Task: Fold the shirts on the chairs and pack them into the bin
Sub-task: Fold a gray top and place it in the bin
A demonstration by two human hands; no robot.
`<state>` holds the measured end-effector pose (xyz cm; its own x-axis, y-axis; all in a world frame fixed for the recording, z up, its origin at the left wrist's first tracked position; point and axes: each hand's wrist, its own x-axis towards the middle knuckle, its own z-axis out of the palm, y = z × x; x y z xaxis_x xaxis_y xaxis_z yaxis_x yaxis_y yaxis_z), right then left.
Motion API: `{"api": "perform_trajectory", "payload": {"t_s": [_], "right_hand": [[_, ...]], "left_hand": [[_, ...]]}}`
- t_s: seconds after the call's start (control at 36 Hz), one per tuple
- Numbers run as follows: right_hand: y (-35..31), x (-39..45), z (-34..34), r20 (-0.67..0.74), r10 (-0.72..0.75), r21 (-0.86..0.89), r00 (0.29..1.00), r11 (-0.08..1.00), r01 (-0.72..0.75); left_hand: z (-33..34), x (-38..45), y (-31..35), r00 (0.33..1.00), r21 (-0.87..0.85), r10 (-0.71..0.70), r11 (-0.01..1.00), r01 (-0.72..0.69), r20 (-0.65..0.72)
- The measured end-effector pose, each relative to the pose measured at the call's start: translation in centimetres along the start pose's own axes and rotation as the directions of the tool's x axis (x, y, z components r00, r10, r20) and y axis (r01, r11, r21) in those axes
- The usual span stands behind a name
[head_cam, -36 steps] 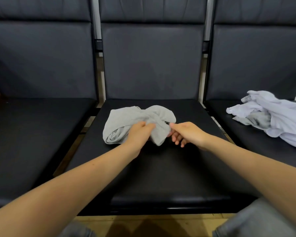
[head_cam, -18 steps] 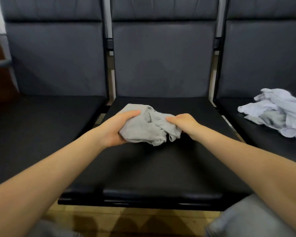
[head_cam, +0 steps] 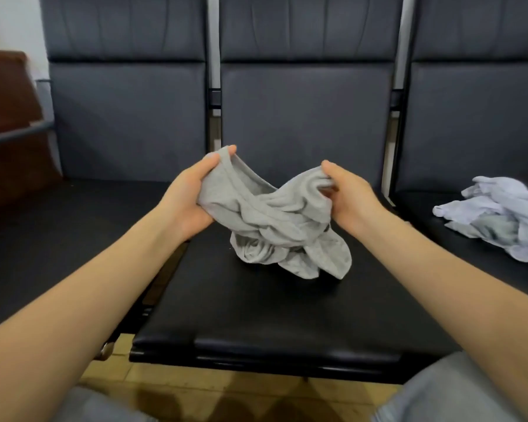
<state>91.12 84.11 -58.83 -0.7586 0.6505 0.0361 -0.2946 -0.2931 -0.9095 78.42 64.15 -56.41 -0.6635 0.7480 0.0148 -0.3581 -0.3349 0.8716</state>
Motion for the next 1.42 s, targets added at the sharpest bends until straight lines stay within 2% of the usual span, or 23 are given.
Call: {"api": "perform_trajectory", "payload": {"t_s": [0.06,0.08,0.11,0.17,0.22,0.25,0.31,0.39,0.5,0.58,0.67,0.69,0.75,0.81,0.83,0.92,0.97,1.0,1.06,1.11,1.17,1.28,1.42], "right_hand": [[1.1,-0.3,1.6,0.101,-0.091,-0.208,0.991,0.972,0.11],[1.8,-0.6,2.3,0.159,-0.132,-0.376,0.978,0.908,0.184],[2.5,-1.0,2.8,0.241,-0.144,-0.553,0.96,0.792,0.257],[4.1,-1.6,3.2,0.398,-0.006,-0.798,0.917,0.49,0.35],[5.2,-2.7,3.3,0.409,0.216,-0.894,0.887,0.291,0.341],[5.4,-3.1,3.5,0.39,0.279,-0.912,0.878,0.246,0.327],[5.6,-3.4,3.8,0.373,0.276,-0.921,0.886,0.224,0.318],[5.4,-3.2,4.2,0.373,0.19,-0.917,0.908,0.227,0.328],[5.2,-2.6,3.3,0.508,-0.066,-0.808,0.859,0.308,0.502],[4.9,-1.5,1.5,0.404,-0.312,-0.813,0.86,0.308,0.493],[4.7,-0.7,0.2,0.171,-0.409,-0.885,0.896,0.337,0.322],[4.7,-0.4,-0.1,0.086,-0.37,-0.902,0.925,0.365,0.23],[5.0,0.1,-0.4,-0.021,-0.189,-0.901,0.982,0.429,0.063],[5.4,0.2,-0.4,-0.013,-0.012,-0.858,1.0,0.514,-0.005],[5.7,0.2,-0.3,0.013,0.023,-0.839,1.0,0.544,-0.001],[5.9,0.4,0.0,0.083,-0.076,-0.818,0.994,0.565,0.111],[5.2,0.5,0.6,0.052,-0.177,-0.784,0.983,0.602,0.15],[4.6,0.6,1.0,-0.001,-0.203,-0.728,0.979,0.671,0.138],[2.7,0.8,1.3,-0.124,-0.166,-0.501,0.978,0.861,0.083],[0.7,0.4,1.1,-0.162,-0.072,-0.22,0.984,0.975,0.035],[-0.8,-0.2,0.2,-0.192,-0.053,-0.12,0.98,0.992,0.03],[-1.9,-1.4,-2.2,-0.293,-0.073,-0.103,0.953,0.994,0.045],[-1.3,-1.8,-3.1,-0.25,0.164,0.199,0.954,0.973,-0.115]], "left_hand": [[0.6,-0.2,0.1,0.999,0.01,-0.009,1.0,0.009,0.035],[0.9,-0.4,0.2,0.998,0.01,-0.015,1.0,0.015,0.053],[1.1,-0.5,0.3,0.997,0.009,-0.018,1.0,0.017,0.071],[1.3,-0.6,0.7,0.995,0.009,0.002,1.0,-0.003,0.101],[1.1,-0.7,1.2,0.993,0.005,0.033,0.999,-0.033,0.115],[0.9,-0.6,1.4,0.992,0.0,0.045,0.999,-0.045,0.122],[0.4,-0.5,1.7,0.989,-0.014,0.065,0.998,-0.064,0.133],[-0.4,-0.3,2.2,0.989,-0.065,0.106,0.993,-0.099,0.103],[-1.9,-0.1,2.8,0.992,-0.123,0.124,0.985,-0.124,-0.012],[-3.0,-0.1,2.8,0.991,-0.099,0.113,0.988,-0.12,-0.072],[-4.0,-0.2,2.7,0.991,-0.088,0.096,0.991,-0.104,-0.097],[-4.2,-0.2,2.6,0.99,-0.081,0.092,0.992,-0.101,-0.104],[-4.5,-0.2,2.3,0.989,-0.055,0.086,0.994,-0.093,-0.121],[-4.6,-0.3,1.9,0.99,-0.033,0.066,0.997,-0.07,-0.126],[-4.6,-0.3,1.7,0.991,-0.015,0.057,0.998,-0.059,-0.124],[-4.6,-0.2,1.0,0.991,0.076,0.042,0.997,-0.032,-0.128],[-4.7,0.1,0.8,0.989,0.152,0.045,0.988,-0.023,-0.141],[-4.8,0.2,0.7,0.988,0.197,0.054,0.98,-0.024,-0.148],[-4.9,0.4,0.6,0.982,0.273,0.079,0.962,-0.029,-0.173],[-4.8,0.6,0.5,0.975,0.296,0.099,0.955,-0.037,-0.198],[-4.6,0.7,0.2,0.968,0.314,0.122,0.948,-0.049,-0.217],[-4.5,0.9,-0.8,0.974,0.394,0.135,0.917,-0.052,-0.185],[-4.0,0.7,-2.9,0.99,0.456,0.089,0.89,-0.03,-0.108]]}}
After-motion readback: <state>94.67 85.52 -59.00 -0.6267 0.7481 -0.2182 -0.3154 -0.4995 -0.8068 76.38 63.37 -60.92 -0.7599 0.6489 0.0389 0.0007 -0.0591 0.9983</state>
